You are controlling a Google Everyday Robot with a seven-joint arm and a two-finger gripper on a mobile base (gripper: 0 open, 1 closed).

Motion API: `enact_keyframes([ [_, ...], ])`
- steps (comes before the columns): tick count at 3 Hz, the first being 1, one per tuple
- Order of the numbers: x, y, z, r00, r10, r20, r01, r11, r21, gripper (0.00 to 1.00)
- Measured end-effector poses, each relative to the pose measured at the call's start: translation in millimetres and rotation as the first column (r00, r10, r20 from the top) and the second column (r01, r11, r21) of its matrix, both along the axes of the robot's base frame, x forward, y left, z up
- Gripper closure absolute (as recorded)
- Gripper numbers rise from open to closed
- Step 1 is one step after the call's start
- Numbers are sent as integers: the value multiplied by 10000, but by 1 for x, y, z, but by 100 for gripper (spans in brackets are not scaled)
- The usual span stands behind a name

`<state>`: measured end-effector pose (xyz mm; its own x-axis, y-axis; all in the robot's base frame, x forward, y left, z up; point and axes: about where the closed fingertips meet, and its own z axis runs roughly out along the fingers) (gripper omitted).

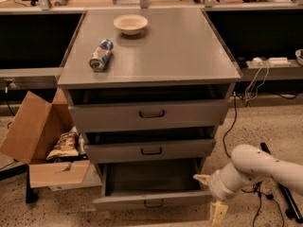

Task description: Close bottom drawer

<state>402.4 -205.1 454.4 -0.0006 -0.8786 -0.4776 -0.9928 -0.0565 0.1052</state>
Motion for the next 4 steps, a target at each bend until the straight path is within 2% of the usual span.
enact_keyframes([
  [1, 2, 2, -36, 9992, 383, -148, -377, 9987, 356, 0],
  [2, 5, 3, -84, 9970, 596, -484, -559, 9957, 745, 26],
  [3, 5, 5, -109, 9953, 686, -685, -621, 9938, 918, 49],
  [4, 7, 6, -143, 9911, 664, -1153, -547, 9933, 1020, 72],
])
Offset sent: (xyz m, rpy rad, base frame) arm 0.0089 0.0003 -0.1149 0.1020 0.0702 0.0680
